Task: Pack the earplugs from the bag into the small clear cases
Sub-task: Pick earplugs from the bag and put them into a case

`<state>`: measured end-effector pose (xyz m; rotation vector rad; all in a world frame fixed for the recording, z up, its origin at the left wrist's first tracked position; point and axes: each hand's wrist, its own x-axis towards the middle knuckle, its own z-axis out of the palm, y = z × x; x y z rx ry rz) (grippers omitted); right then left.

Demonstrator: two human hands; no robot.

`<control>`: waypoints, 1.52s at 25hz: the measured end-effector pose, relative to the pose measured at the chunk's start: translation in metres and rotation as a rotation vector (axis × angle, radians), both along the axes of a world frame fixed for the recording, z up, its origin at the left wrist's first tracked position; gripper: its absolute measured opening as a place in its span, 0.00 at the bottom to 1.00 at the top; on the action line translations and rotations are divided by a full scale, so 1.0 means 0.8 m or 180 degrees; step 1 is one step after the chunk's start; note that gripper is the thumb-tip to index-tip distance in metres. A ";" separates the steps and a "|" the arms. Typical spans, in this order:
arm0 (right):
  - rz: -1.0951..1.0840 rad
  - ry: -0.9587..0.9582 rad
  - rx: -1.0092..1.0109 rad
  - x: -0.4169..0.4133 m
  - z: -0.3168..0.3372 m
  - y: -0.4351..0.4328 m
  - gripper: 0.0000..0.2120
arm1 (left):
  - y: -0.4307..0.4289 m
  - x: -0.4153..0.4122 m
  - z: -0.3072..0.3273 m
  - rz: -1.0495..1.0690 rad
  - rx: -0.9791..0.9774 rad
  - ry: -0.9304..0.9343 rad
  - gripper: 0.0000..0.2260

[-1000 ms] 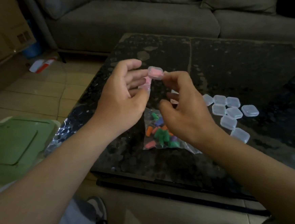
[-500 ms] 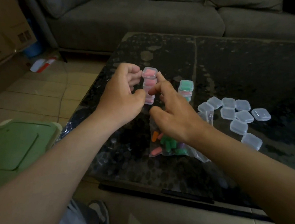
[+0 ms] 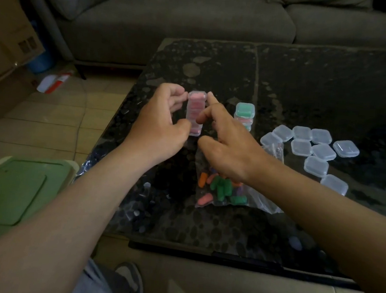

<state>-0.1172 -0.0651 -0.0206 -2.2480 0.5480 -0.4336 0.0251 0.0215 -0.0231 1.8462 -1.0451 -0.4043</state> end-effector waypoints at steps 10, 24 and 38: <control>-0.0045 -0.0066 0.0411 0.006 -0.007 0.000 0.16 | -0.001 0.001 -0.004 0.0045 -0.0146 0.0165 0.24; -0.0271 -0.0237 0.0800 0.004 -0.010 -0.005 0.24 | 0.000 0.000 -0.001 0.0160 -0.0178 0.0169 0.21; -0.0108 -0.0165 0.0931 0.014 -0.016 -0.016 0.37 | -0.014 -0.003 0.005 0.0089 -0.0183 0.0235 0.26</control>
